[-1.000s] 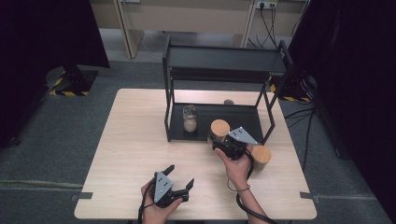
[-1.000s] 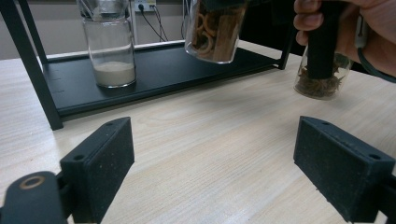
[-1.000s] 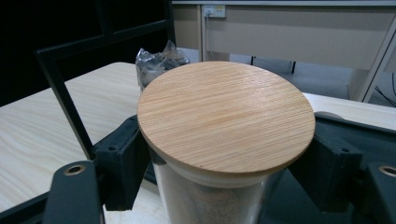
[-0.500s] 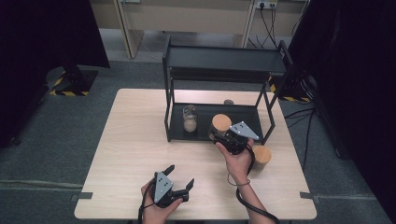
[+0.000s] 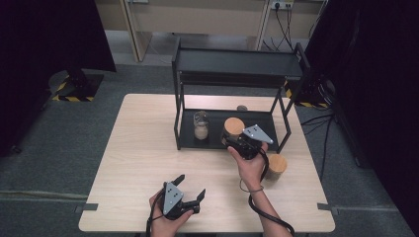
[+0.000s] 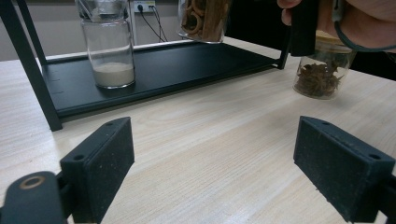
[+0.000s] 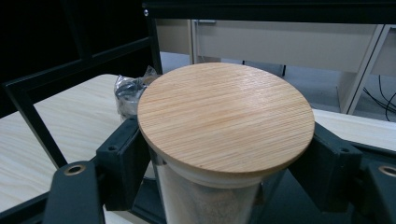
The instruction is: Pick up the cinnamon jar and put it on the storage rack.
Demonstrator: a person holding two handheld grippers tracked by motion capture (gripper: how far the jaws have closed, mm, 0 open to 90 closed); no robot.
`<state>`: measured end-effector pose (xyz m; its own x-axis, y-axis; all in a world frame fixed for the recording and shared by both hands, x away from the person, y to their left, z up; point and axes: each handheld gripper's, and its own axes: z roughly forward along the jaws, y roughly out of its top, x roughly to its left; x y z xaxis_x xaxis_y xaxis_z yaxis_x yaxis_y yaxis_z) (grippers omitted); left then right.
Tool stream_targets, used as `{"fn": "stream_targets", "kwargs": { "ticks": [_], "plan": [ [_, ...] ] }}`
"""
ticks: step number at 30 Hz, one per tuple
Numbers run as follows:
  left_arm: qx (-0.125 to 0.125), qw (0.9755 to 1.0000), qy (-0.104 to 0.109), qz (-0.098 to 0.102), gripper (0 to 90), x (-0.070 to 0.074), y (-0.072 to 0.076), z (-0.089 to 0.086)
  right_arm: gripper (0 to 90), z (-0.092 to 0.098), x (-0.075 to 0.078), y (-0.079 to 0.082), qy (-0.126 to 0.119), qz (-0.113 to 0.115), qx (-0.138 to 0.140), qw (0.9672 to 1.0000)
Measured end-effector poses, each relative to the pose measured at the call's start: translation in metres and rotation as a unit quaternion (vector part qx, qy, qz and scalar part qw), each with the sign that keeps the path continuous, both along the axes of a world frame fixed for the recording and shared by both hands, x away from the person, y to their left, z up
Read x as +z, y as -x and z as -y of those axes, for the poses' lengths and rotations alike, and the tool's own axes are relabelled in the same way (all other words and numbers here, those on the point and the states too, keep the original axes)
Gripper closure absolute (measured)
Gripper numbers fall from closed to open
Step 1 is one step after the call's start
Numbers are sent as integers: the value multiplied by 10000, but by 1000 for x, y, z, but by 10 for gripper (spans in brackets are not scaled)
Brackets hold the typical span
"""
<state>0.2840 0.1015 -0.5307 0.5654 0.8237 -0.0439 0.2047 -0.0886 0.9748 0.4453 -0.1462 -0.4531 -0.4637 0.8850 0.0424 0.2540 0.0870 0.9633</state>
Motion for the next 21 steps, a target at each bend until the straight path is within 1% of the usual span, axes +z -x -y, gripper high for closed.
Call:
{"fn": "stream_targets", "kwargs": {
  "ticks": [10, 21],
  "plan": [
    [-2, 10000, -5, 12, 120, 0, 0, 0, 264, 0, 2, -8, 11, -37, -71, 10000],
    [-8, 10000, 5, 8, 120, 0, 0, 0, 263, -3, 7, -21, 23, -62, -155, 9999]
  ]
}}
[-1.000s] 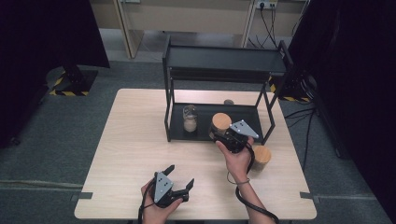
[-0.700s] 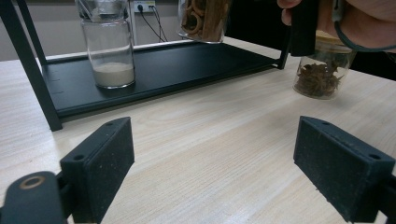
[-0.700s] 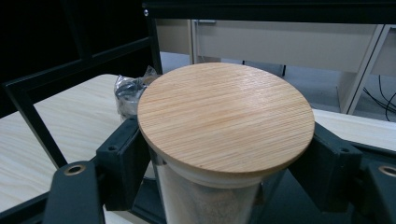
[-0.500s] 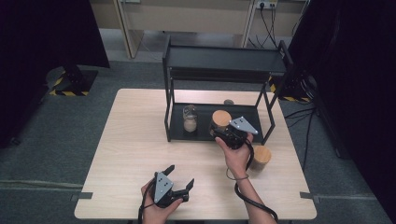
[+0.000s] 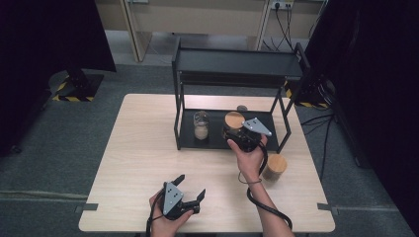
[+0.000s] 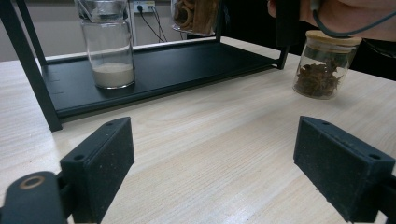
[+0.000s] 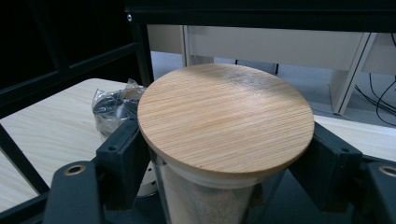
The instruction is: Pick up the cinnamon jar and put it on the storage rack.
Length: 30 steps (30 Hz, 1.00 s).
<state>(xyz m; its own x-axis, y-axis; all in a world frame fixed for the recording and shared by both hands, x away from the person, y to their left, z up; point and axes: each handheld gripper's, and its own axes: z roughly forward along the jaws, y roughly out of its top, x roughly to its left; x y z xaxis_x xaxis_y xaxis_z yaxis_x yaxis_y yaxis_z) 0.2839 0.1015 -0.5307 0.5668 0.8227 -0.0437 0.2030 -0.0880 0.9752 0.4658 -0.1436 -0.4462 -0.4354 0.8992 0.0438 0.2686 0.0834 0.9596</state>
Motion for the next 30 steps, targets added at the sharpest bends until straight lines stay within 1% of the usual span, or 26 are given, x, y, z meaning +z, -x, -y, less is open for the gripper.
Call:
{"fn": "stream_targets", "kwargs": {
  "ticks": [14, 23, 30],
  "plan": [
    [-2, 10000, -3, 16, 120, 0, 0, 0, 264, -3, -5, -14, 10, -117, -99, 9999],
    [-5, 10000, -10, 24, 120, 0, 0, 1, 263, -3, -4, -19, 19, -128, -142, 9998],
    [-9, 10000, -7, 27, 120, 0, 0, 0, 264, -8, -4, -25, 52, -149, -159, 9997]
  ]
}}
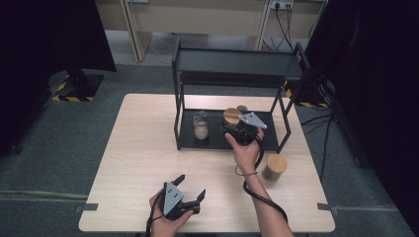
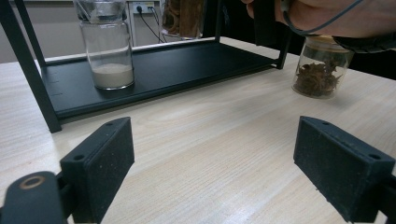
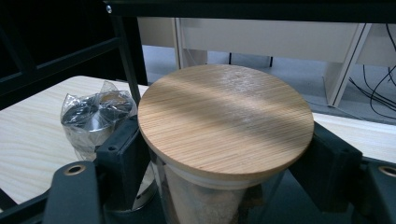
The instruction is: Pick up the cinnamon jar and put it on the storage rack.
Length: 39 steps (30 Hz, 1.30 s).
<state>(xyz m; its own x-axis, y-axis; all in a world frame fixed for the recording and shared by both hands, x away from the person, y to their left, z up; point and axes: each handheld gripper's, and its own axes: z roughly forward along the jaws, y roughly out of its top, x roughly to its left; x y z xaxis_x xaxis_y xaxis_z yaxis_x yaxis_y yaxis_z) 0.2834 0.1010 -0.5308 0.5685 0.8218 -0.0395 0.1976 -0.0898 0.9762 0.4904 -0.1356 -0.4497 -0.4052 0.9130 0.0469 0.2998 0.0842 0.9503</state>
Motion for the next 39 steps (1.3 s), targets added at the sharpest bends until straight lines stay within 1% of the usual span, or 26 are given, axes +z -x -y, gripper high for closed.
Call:
{"fn": "stream_targets", "kwargs": {
  "ticks": [11, 20, 32, 39],
  "plan": [
    [-6, 10000, -6, 13, 120, 0, 0, 0, 264, -4, -2, -7, 66, -67, -31, 10000],
    [-17, 10000, -10, 26, 120, 0, 1, 0, 263, -7, -8, -15, 98, -152, -90, 9998],
    [-28, 10000, -11, 16, 120, 0, 1, 0, 264, -11, -17, -25, 147, -286, -195, 9993],
    [-35, 10000, -28, 15, 120, 0, 1, 0, 263, -11, -23, -31, 224, -371, -258, 9987]
  ]
}}
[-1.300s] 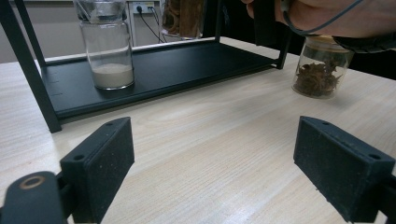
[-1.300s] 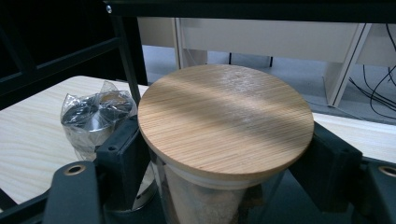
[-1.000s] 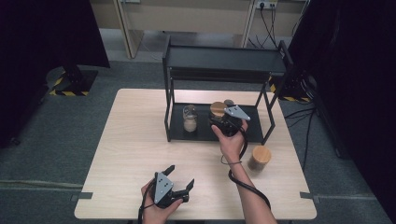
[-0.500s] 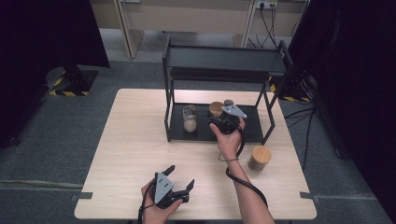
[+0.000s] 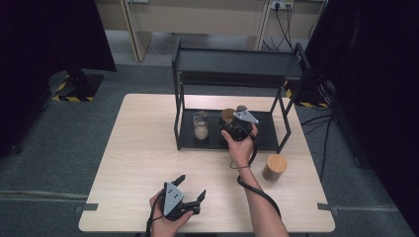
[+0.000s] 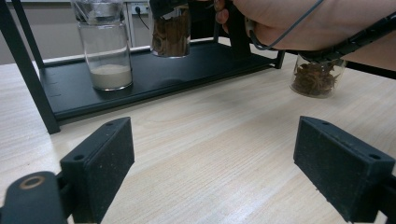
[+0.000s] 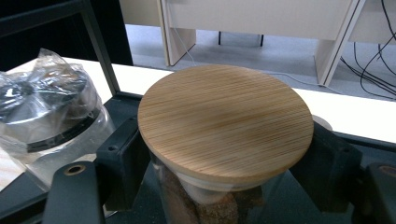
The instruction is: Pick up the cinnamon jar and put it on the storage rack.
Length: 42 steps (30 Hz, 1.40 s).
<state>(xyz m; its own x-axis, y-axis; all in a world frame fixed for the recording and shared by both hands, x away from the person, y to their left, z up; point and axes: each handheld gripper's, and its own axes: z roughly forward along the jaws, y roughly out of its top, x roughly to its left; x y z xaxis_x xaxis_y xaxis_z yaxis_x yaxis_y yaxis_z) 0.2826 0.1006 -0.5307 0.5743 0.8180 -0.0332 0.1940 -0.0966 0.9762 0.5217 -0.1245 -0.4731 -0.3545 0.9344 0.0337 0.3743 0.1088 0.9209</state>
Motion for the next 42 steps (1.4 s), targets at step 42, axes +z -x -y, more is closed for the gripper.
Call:
{"fn": "stream_targets", "kwargs": {
  "ticks": [42],
  "plan": [
    [-28, 10000, -5, 9, 120, 0, 2, 1, 263, -9, -18, -12, 204, -202, -39, 9996]
  ]
}}
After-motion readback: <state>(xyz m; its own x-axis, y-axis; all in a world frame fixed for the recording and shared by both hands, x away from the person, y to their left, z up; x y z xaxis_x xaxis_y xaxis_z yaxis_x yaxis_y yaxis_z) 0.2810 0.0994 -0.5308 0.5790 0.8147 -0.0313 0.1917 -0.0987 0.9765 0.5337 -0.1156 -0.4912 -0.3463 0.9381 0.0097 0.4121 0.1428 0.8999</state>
